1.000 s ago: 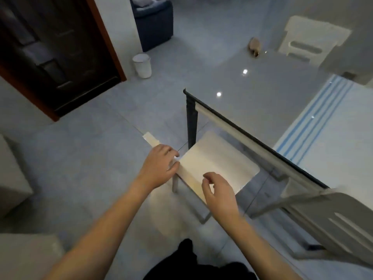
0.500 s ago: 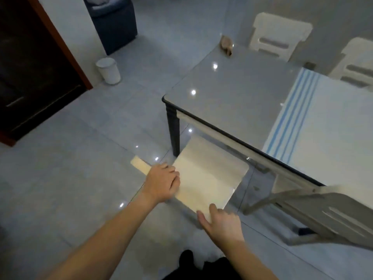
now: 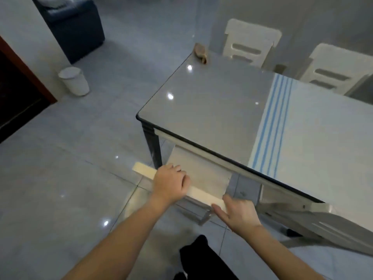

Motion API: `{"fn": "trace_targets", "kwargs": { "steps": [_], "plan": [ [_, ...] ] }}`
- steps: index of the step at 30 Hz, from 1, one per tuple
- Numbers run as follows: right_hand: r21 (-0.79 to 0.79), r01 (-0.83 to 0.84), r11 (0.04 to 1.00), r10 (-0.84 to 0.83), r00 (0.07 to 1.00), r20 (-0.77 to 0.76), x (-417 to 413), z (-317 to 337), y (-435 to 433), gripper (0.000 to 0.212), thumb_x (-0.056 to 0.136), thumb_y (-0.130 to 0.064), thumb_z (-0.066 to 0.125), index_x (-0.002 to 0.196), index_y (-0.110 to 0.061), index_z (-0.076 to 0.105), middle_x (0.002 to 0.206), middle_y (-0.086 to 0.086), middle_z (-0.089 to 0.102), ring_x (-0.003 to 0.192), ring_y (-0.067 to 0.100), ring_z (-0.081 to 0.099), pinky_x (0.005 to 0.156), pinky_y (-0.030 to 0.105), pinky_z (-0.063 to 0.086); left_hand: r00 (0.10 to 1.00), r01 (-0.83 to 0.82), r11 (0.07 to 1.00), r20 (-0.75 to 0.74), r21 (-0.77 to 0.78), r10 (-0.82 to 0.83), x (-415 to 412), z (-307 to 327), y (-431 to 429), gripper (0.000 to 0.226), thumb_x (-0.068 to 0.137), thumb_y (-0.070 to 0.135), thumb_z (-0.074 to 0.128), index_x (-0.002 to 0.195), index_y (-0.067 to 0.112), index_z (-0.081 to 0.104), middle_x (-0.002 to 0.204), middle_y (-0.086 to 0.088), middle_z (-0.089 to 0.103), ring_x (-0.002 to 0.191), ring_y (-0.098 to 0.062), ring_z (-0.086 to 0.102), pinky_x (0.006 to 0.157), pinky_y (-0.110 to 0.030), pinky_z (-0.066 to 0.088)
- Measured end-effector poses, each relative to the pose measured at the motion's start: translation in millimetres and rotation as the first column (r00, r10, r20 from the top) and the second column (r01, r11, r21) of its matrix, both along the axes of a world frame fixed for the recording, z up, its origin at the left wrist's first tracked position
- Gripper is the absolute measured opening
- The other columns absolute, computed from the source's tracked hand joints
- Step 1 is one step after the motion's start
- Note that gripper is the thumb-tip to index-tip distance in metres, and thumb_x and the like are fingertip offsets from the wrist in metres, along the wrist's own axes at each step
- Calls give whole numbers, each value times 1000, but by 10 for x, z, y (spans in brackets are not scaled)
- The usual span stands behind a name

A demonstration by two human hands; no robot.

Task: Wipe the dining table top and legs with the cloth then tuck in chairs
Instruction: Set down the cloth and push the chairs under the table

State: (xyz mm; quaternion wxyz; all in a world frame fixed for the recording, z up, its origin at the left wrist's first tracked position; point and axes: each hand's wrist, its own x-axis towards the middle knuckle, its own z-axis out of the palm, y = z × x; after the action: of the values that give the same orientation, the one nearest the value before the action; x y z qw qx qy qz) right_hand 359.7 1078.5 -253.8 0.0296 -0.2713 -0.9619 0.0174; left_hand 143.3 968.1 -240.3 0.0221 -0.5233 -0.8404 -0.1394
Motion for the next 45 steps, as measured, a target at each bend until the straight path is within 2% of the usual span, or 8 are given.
{"fn": "trace_targets", "kwargs": {
  "steps": [4, 8, 12, 15, 19, 27, 34, 45],
  "plan": [
    [-4, -1, 1000, 1, 998, 63, -150, 24, 351, 77, 95, -67, 6, 71, -20, 61, 40, 1, 52, 32, 18, 51, 33, 23, 21, 1000, 11, 1000, -21, 5, -11, -140, -9, 315, 32, 77, 34, 47, 57, 19, 66, 56, 2, 55, 56, -22, 50, 52, -26, 26],
    [15, -12, 1000, 12, 1000, 18, -306, -31, 721, 93, 79, -76, -14, 92, -19, 58, 63, 4, 67, 58, 26, 65, 46, 31, 32, 1000, -5, 1000, -25, 29, 6, -347, -4, 679, 33, 76, 32, 47, 53, 17, 64, 54, 2, 55, 54, -22, 51, 51, -26, 27],
    [60, 36, 998, -37, 999, 15, -586, -21, 943, 70, 95, -65, 8, 71, -23, 58, 43, 2, 56, 33, 20, 53, 32, 23, 26, 1000, 26, 1000, -2, -1, -26, -632, -10, 976, 31, 76, 31, 48, 54, 17, 63, 56, 0, 57, 58, -23, 53, 52, -29, 32],
    [61, 53, 997, -52, 998, -23, -704, -66, 1045, 71, 96, -65, 9, 77, -22, 63, 41, 1, 55, 32, 20, 52, 36, 21, 21, 999, 41, 999, 24, -5, -41, -795, -12, 1114, 27, 76, 30, 51, 54, 17, 61, 57, -1, 56, 59, -24, 52, 52, -31, 33],
    [60, 52, 997, -50, 998, -36, -751, -95, 1109, 66, 95, -65, 13, 86, -23, 64, 48, 1, 59, 35, 17, 54, 33, 24, 31, 994, 94, 995, 53, -28, -92, -895, -6, 1156, 29, 80, 33, 50, 57, 18, 60, 58, 0, 54, 60, -23, 50, 53, -34, 35],
    [-15, 76, 997, -77, 997, -24, -715, -76, 1078, 62, 95, -63, 20, 81, -19, 62, 54, 0, 59, 43, 22, 57, 37, 28, 39, 958, 284, 954, 50, -90, -281, -1333, -82, 1037, 36, 86, 46, 41, 68, 19, 57, 68, 1, 56, 66, -21, 59, 51, -31, 44],
    [-106, 462, 880, -455, 886, 87, -992, 97, 853, 61, 89, -62, 19, 78, -21, 63, 67, 2, 66, 69, 24, 67, 54, 31, 32, 974, 215, 964, 107, -158, -200, -1807, -58, 953, 41, 80, 53, 37, 59, 19, 46, 66, 1, 58, 67, -22, 57, 53, -31, 43],
    [-190, 602, 775, -576, 798, 178, -1245, 312, 1021, 47, 93, -59, 33, 72, -23, 54, 62, -5, 57, 59, 14, 55, 56, 29, 41, 956, 292, 942, 68, -168, -284, -1944, 28, 1209, 50, 79, 51, 22, 63, 17, 55, 68, -1, 63, 64, -22, 57, 52, -28, 31]
  ]
}}
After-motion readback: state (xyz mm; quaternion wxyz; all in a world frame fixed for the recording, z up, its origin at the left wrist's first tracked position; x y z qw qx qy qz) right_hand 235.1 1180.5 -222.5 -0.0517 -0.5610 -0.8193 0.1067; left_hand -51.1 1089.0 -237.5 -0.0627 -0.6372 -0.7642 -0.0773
